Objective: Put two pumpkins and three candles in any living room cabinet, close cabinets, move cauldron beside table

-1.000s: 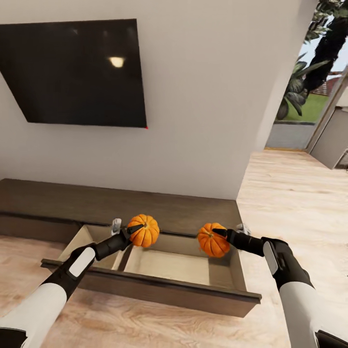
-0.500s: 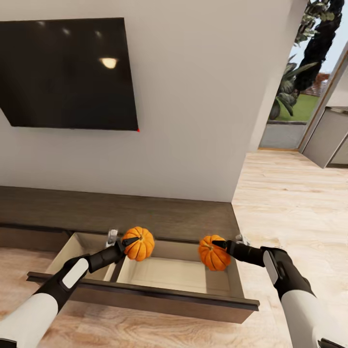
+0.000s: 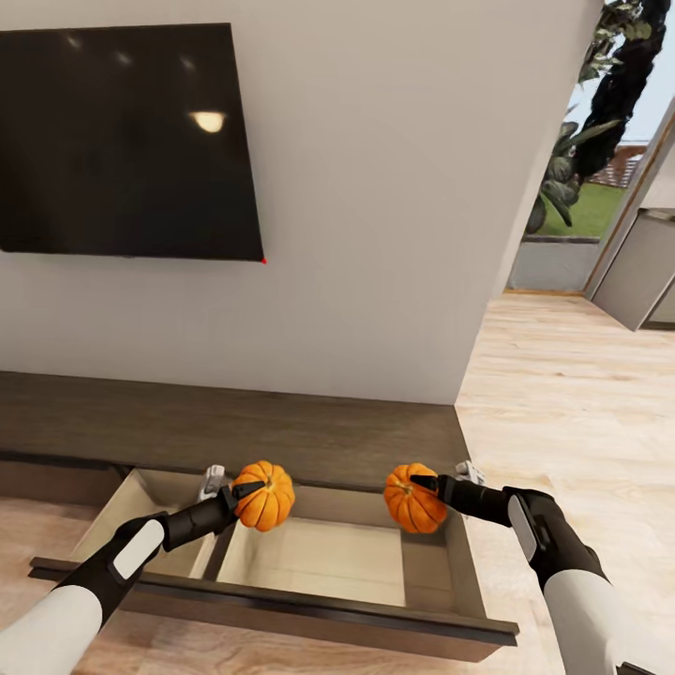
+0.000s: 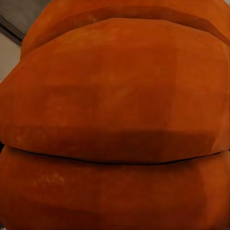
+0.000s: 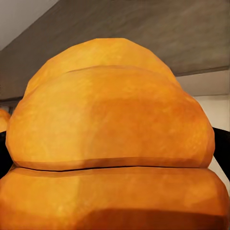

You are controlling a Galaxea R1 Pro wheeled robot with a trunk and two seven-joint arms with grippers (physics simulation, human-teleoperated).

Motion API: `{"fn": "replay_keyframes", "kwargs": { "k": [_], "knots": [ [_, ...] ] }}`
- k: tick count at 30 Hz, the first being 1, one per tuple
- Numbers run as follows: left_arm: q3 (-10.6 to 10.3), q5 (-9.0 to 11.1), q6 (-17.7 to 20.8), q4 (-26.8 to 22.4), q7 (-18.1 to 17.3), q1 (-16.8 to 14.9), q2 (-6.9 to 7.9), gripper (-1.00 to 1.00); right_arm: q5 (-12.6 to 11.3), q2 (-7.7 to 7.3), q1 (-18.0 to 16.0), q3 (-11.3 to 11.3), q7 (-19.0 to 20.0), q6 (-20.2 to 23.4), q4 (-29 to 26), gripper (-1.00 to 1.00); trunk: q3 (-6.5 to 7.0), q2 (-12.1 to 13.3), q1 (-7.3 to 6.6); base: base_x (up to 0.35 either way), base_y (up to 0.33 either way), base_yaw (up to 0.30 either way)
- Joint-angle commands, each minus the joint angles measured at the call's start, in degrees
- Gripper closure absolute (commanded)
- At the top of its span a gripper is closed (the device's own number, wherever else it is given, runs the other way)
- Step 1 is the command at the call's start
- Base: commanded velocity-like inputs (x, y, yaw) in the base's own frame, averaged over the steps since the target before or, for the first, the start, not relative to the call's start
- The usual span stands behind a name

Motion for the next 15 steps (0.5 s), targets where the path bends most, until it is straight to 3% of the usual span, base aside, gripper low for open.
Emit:
{"fn": "replay_keyframes", "kwargs": {
  "k": [1,15],
  "knots": [
    [0.0,0.3,0.0,0.0,0.0,0.0,0.01,1.00,0.0,0.00,0.0,0.0,0.0,0.0,0.0,1.00,0.00,0.0,0.00,0.021,0.000,0.000],
    [0.1,0.7,0.0,0.2,0.0,0.0,0.11,1.00,-0.4,0.00,0.0,-0.1,0.1,-0.1,0.1,1.00,0.00,0.0,0.00,0.002,0.000,0.000]
  ]
}}
